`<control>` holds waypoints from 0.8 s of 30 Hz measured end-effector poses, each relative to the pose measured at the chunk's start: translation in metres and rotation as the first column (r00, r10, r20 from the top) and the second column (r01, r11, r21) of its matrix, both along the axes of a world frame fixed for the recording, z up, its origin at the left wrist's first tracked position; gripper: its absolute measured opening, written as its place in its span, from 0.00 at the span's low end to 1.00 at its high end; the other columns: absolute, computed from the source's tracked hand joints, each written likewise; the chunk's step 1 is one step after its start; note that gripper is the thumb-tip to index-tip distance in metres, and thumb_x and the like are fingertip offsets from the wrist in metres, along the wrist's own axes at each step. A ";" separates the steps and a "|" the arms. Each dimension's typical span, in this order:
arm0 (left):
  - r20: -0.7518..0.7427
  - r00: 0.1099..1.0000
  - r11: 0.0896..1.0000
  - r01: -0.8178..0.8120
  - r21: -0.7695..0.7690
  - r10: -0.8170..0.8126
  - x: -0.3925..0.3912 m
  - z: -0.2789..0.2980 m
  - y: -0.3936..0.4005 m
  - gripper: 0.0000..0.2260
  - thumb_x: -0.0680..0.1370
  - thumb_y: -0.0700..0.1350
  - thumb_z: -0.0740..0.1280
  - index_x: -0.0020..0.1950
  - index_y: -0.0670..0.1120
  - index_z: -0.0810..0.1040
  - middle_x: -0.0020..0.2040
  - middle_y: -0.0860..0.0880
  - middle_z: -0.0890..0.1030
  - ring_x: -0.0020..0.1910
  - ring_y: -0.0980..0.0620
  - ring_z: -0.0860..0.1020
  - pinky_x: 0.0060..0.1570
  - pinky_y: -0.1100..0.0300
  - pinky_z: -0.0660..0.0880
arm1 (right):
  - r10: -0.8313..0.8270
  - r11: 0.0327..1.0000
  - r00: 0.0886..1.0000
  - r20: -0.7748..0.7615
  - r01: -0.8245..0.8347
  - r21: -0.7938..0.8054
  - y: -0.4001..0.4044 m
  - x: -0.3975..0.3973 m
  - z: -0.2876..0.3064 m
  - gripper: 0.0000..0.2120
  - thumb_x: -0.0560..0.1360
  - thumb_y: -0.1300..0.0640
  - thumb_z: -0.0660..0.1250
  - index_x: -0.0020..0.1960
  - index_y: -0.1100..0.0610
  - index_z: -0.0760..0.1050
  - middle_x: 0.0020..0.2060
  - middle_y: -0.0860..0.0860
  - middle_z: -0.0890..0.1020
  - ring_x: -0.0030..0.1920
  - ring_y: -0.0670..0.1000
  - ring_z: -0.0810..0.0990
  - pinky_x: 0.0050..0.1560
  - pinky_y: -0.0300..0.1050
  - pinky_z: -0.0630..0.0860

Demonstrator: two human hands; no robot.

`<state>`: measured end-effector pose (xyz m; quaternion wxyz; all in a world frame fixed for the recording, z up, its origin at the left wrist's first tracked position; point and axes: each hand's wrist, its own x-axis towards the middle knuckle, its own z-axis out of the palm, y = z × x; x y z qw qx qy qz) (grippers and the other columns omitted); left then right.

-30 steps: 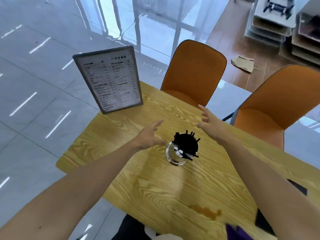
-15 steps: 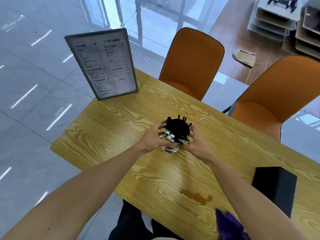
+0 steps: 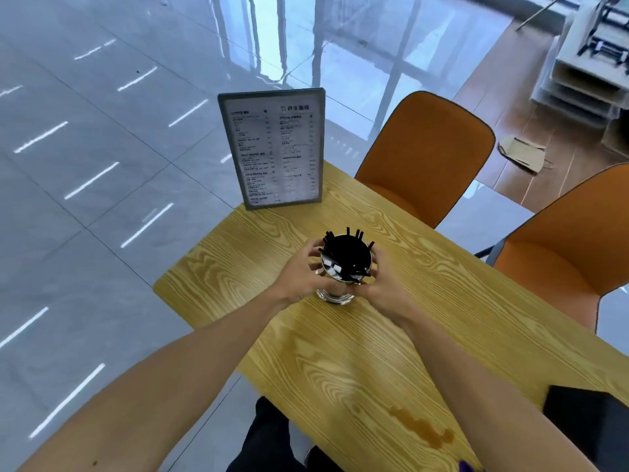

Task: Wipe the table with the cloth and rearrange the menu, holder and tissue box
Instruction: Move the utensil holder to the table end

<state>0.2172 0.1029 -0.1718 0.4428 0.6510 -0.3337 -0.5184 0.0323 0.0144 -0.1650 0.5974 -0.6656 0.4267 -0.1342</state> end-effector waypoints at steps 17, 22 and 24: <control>0.047 0.949 0.950 -0.313 0.018 0.312 0.175 0.000 0.046 0.41 0.65 0.40 0.83 0.74 0.49 0.69 0.61 0.57 0.76 0.59 0.55 0.79 0.52 0.63 0.79 | 0.196 0.981 0.980 0.030 -0.196 -0.005 0.007 0.210 -0.009 0.40 0.67 0.62 0.82 0.72 0.42 0.67 0.59 0.33 0.79 0.62 0.40 0.78 0.62 0.46 0.79; 0.066 0.933 0.934 -0.357 0.024 0.355 0.211 -0.013 0.048 0.42 0.62 0.43 0.85 0.73 0.52 0.71 0.65 0.51 0.78 0.61 0.50 0.81 0.60 0.53 0.79 | 0.227 0.974 0.974 0.004 -0.227 -0.025 0.007 0.249 -0.018 0.38 0.67 0.61 0.81 0.71 0.43 0.68 0.58 0.34 0.80 0.62 0.41 0.79 0.62 0.48 0.79; 0.070 0.929 0.931 -0.365 0.020 0.363 0.220 -0.015 0.048 0.42 0.62 0.42 0.84 0.73 0.52 0.71 0.66 0.50 0.78 0.60 0.50 0.81 0.60 0.53 0.80 | 0.217 0.976 0.976 0.010 -0.217 -0.013 0.008 0.260 -0.020 0.40 0.67 0.61 0.82 0.72 0.47 0.67 0.59 0.36 0.80 0.63 0.42 0.79 0.62 0.47 0.79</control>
